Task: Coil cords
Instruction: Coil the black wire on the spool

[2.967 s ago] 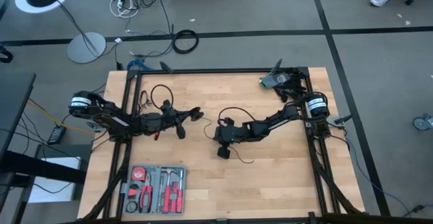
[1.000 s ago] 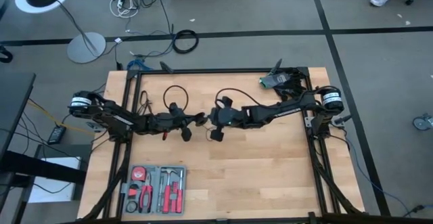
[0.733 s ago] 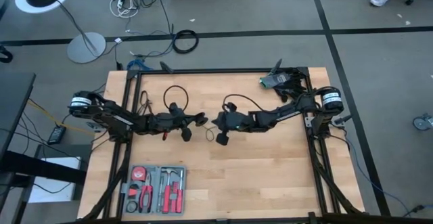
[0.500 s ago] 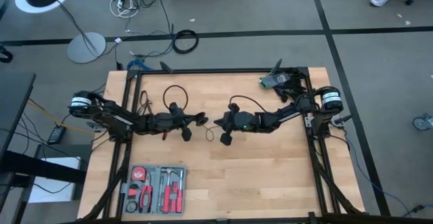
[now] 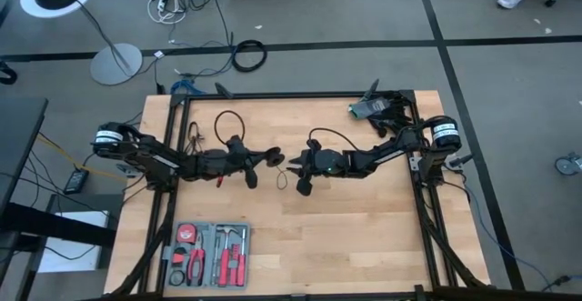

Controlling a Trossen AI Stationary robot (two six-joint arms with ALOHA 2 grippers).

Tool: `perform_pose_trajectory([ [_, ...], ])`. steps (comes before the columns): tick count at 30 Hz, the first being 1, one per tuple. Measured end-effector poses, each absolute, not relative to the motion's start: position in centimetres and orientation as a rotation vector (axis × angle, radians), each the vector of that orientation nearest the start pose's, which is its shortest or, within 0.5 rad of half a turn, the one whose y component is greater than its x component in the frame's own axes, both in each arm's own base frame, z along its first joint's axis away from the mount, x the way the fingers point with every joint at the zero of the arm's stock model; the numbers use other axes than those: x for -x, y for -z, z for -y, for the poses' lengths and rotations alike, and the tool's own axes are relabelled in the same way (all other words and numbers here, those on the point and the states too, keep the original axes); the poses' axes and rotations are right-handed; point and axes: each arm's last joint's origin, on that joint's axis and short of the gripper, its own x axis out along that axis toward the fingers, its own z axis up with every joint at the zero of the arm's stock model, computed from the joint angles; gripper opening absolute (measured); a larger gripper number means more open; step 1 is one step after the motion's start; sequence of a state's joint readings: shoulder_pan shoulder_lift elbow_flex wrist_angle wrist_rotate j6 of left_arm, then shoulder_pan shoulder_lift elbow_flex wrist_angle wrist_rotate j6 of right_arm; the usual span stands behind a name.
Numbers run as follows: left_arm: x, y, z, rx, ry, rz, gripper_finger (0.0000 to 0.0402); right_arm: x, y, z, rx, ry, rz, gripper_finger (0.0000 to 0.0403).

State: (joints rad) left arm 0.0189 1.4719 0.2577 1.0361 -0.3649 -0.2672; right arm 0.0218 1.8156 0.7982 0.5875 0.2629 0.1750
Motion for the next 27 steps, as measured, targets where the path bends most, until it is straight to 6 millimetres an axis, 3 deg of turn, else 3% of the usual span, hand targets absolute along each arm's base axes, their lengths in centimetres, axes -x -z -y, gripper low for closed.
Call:
perform_pose_trajectory([
  [10,-23.0,-15.2,-1.5,0.257,-0.385,-0.007,0.0000,-35.1,-14.3,1.0,-0.094,0.326,-0.401,0.0126],
  [14,-23.1,-15.7,-1.4,0.268,-0.367,0.041,0.0000,-35.5,-13.2,1.7,-0.091,0.366,-0.386,0.0122],
  [18,-23.1,-16.0,-1.4,0.273,-0.354,0.068,0.0000,-37.0,-11.0,1.5,-0.116,0.253,-0.401,0.0119],
  [22,-23.1,-16.0,-1.4,0.273,-0.354,0.068,0.0000,-38.5,-10.1,0.8,-0.135,0.145,-0.421,0.0119],
  [27,-23.1,-16.0,-1.4,0.266,-0.360,0.066,0.0000,-38.0,-10.3,1.0,-0.131,0.160,-0.533,0.0115],
])
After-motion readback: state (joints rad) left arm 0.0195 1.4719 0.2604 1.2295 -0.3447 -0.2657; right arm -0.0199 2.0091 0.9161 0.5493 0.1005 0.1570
